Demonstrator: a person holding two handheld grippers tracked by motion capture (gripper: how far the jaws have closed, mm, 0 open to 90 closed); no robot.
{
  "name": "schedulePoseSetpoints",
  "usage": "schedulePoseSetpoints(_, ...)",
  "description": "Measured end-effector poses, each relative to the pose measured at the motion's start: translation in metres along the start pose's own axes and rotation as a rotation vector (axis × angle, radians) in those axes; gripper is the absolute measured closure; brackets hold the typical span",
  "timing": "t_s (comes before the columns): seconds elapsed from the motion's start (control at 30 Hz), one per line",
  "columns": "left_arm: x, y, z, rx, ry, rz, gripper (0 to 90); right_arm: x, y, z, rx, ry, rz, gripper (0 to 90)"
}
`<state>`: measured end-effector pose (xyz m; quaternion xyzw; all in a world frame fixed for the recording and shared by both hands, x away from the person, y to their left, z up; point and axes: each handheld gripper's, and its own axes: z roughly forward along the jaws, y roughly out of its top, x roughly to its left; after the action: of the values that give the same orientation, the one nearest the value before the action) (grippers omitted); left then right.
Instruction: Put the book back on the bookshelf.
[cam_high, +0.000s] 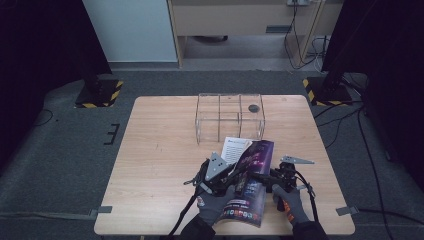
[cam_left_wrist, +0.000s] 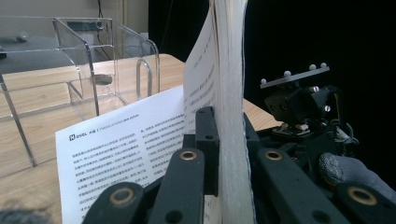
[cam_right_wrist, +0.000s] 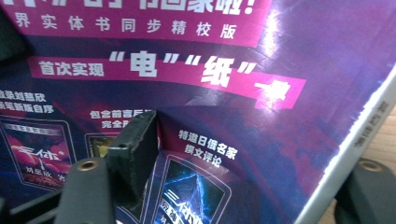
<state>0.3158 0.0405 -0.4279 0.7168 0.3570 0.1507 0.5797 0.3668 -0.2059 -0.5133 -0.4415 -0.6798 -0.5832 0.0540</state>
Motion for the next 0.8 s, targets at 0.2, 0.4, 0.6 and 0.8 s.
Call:
schedulePoseSetpoints(0.2, 0.003, -0.004, 0.002, 0.006, 0.003, -0.012, 84.3, 0.003, 0.000, -0.005, 0.016, -0.053, 0.000, 57.4)
schedulePoseSetpoints(0.4, 0.006, -0.003, 0.002, 0.002, 0.015, -0.025, 84.2, 0.013, 0.003, -0.015, -0.004, -0.081, -0.012, 73.7)
schedulePoseSetpoints(0.6, 0.010, -0.003, 0.002, 0.009, 0.041, -0.035, 84.1, 0.022, 0.006, -0.020, 0.003, -0.126, -0.030, 75.5)
schedulePoseSetpoints(0.8, 0.020, -0.003, 0.002, 0.037, 0.073, -0.049, 83.7, 0.031, 0.010, -0.030, -0.014, -0.140, -0.057, 79.0)
